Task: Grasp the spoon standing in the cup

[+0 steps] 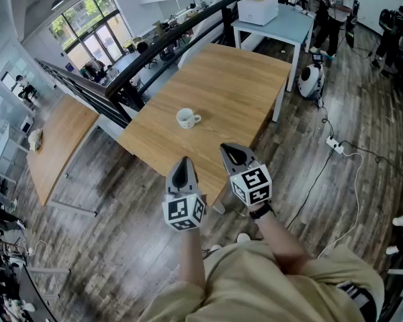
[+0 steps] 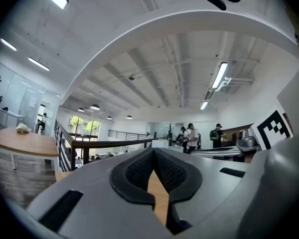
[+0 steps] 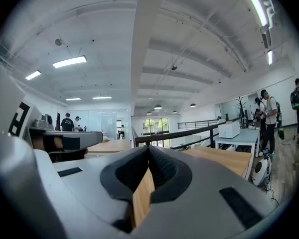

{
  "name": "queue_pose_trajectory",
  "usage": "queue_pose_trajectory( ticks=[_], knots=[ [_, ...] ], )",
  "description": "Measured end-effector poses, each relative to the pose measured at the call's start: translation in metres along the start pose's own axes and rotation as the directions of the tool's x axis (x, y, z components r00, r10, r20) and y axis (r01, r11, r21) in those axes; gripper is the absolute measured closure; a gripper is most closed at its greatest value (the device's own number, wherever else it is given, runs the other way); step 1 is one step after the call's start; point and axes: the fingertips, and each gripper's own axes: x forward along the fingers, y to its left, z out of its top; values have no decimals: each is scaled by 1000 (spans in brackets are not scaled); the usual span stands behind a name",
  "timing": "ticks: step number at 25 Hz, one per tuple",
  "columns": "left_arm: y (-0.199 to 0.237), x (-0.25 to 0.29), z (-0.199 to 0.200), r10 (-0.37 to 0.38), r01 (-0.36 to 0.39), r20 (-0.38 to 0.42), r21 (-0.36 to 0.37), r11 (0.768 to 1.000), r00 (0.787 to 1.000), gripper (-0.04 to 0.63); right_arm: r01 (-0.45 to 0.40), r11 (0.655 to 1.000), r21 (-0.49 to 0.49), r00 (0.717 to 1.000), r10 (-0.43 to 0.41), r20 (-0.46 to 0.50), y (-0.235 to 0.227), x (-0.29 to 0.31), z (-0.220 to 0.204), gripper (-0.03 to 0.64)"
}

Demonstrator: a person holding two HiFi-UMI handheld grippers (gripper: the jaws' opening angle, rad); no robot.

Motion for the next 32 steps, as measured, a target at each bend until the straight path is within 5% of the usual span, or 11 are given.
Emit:
queue_pose_trajectory(
  ticks=[12, 20, 32],
  knots=[
    [-14, -1, -8, -1, 2, -25, 21, 1000, 1000, 583, -11, 999, 48, 999, 9, 34, -4, 0, -3, 601],
    [33, 24, -17, 24, -24, -23, -6, 1000, 999, 583, -46, 998, 38, 999, 46, -4, 14, 52, -17, 601],
    [120, 117, -7, -34, 34, 6, -42, 999, 999, 583, 12, 1000, -2, 1000, -12, -27, -1, 168, -4, 601]
  ],
)
